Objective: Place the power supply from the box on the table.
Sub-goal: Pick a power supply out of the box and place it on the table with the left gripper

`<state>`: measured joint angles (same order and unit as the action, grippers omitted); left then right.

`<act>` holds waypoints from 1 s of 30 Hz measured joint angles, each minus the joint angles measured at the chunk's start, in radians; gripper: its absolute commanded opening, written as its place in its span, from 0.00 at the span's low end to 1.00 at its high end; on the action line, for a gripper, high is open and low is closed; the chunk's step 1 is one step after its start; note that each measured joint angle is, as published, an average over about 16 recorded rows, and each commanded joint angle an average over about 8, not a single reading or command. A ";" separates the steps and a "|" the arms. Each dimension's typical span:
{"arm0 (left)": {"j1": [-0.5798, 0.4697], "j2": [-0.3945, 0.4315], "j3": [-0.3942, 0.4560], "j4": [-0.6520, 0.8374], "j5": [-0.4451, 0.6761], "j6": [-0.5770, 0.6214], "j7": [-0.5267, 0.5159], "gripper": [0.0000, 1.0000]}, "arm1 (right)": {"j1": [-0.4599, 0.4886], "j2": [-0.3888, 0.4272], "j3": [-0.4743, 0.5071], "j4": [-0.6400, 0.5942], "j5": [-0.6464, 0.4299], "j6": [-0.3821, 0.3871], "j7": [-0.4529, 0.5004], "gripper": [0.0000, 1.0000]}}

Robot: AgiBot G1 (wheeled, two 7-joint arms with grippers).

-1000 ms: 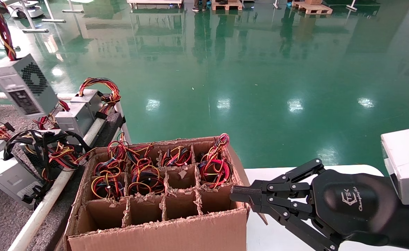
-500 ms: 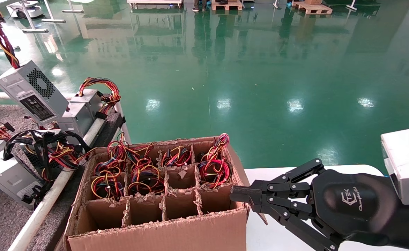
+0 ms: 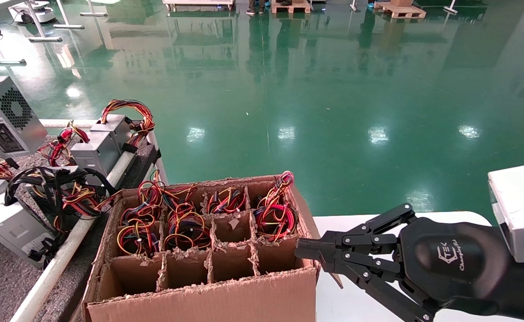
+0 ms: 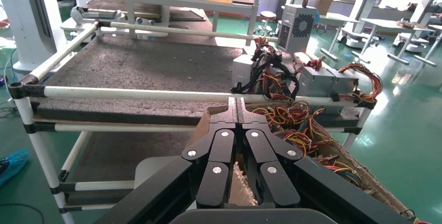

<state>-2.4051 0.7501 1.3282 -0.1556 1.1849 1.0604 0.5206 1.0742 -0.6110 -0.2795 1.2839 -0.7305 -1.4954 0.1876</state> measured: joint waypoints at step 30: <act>-0.005 -0.017 0.023 0.004 0.018 0.038 -0.033 0.00 | 0.000 0.000 0.000 0.000 0.000 0.000 0.000 0.00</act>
<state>-2.4100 0.7336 1.3513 -0.1514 1.2034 1.0984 0.4879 1.0742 -0.6110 -0.2795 1.2839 -0.7305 -1.4954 0.1876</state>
